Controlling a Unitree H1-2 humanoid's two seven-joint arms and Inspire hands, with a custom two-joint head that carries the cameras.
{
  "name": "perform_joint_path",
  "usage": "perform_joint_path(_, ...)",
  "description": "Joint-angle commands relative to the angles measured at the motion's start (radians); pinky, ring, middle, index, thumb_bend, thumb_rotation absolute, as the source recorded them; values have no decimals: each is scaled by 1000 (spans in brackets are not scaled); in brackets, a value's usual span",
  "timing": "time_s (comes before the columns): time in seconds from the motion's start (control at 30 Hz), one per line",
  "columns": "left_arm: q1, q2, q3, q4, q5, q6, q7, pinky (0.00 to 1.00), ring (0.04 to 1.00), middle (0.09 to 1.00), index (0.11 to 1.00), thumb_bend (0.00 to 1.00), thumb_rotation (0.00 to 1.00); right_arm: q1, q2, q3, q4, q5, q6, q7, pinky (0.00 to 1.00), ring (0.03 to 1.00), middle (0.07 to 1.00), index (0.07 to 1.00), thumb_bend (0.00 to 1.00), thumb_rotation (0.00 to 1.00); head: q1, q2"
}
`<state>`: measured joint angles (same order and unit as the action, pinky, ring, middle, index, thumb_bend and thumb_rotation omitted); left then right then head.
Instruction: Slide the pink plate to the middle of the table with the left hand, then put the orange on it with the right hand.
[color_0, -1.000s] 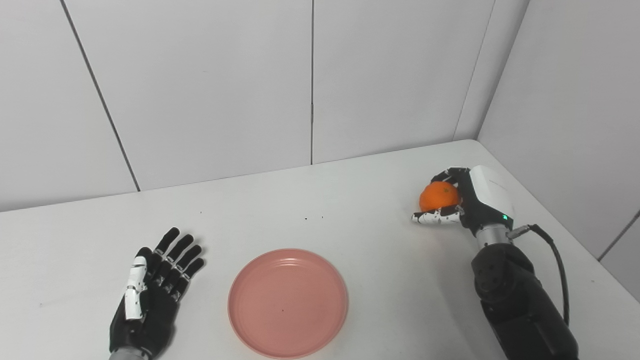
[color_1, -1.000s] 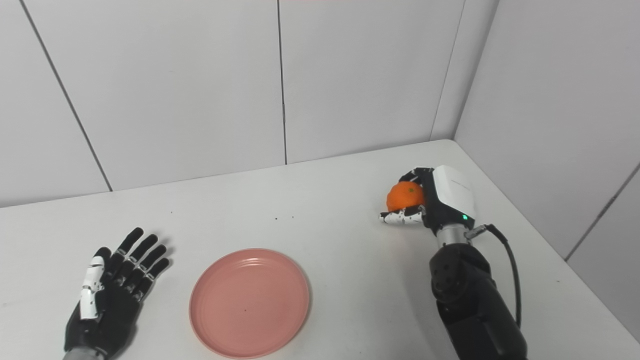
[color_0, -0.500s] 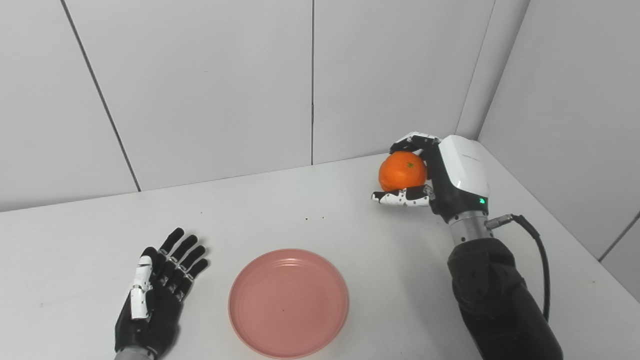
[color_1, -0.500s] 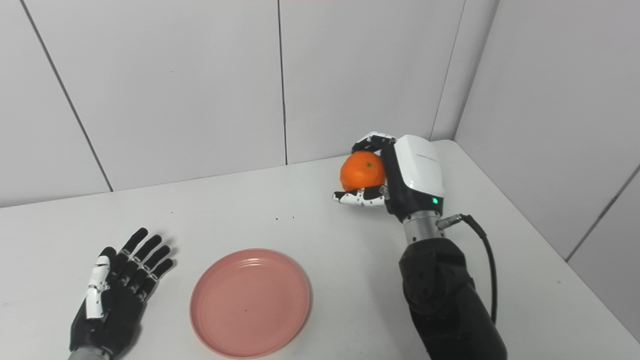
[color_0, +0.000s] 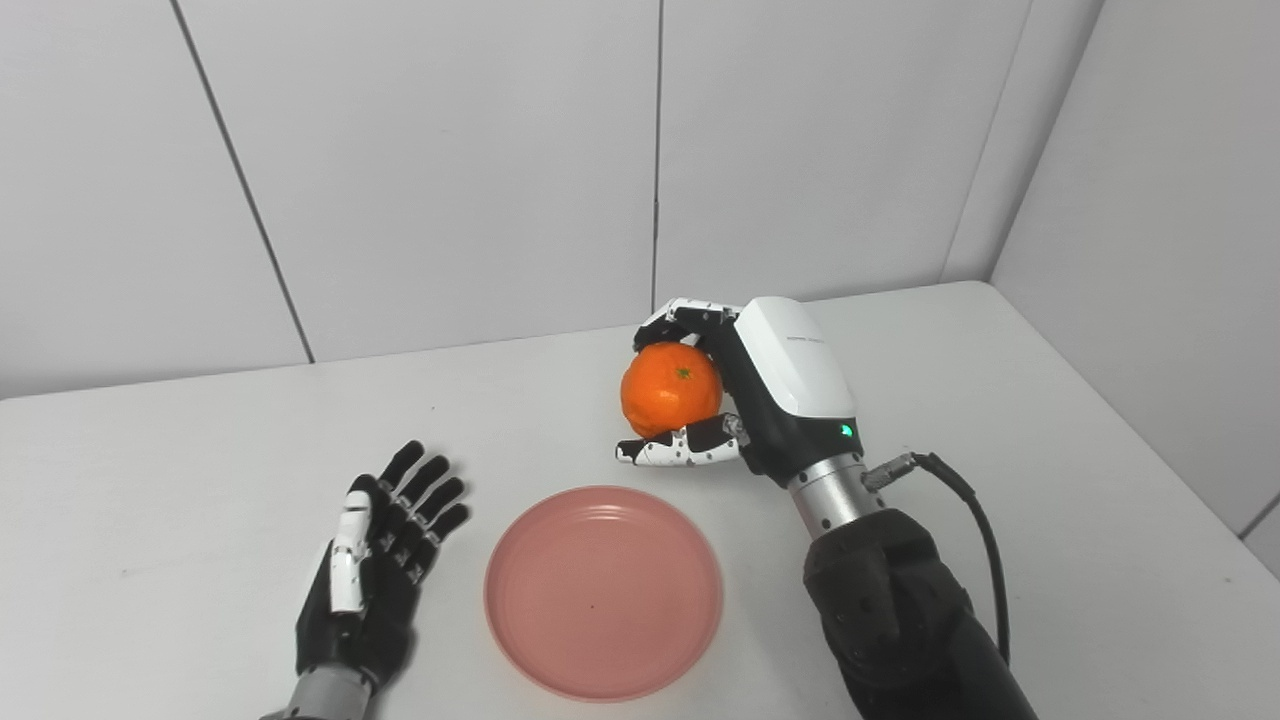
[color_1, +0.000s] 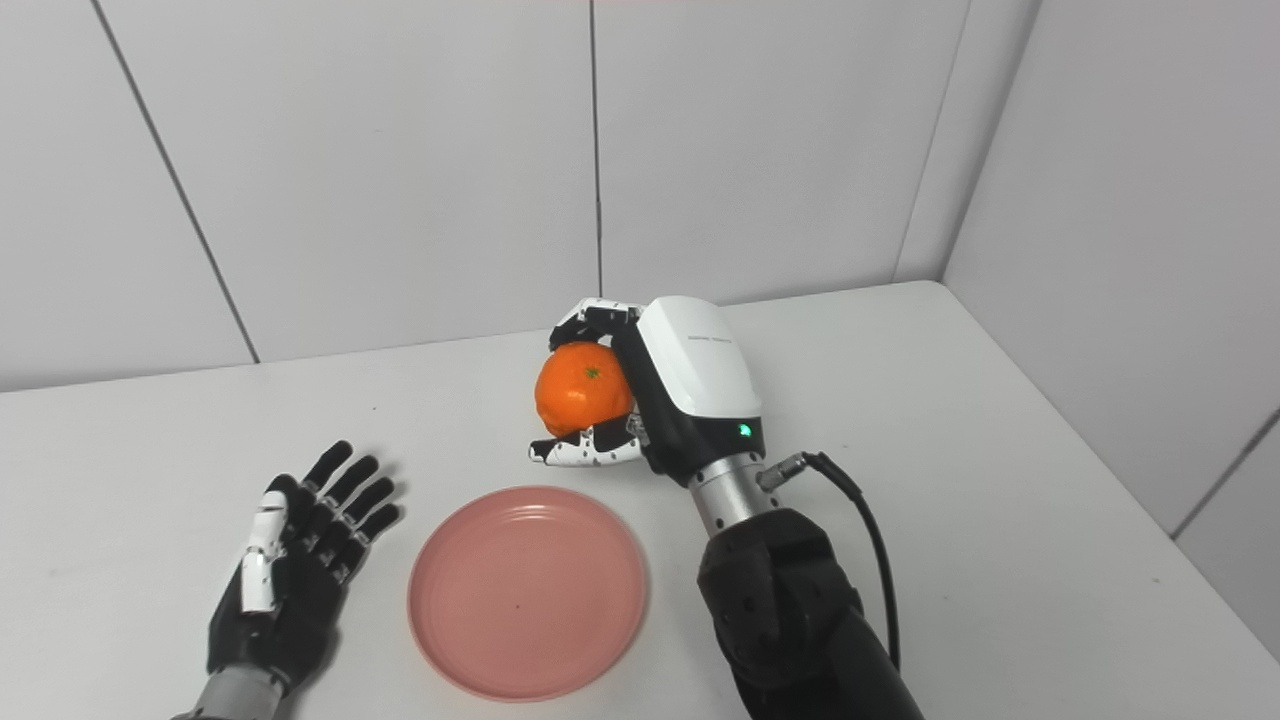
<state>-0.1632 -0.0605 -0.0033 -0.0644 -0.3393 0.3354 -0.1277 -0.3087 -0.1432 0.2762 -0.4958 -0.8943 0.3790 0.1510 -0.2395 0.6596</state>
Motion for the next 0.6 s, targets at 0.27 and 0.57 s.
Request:
perform_joint_path(0.27, 6, -31, -31, -38, 51, 40, 44, 847, 851, 861, 854, 361, 1000, 11, 32, 62, -16, -11, -64, 34, 251, 321, 419, 520, 526, 0, 93, 30)
perform_joint_path(0.57, 0, -46, -41, -47, 64, 53, 64, 832, 849, 861, 853, 366, 1000, 80, 27, 83, 6, 44, -92, 57, 231, 306, 413, 522, 524, 0, 139, 51)
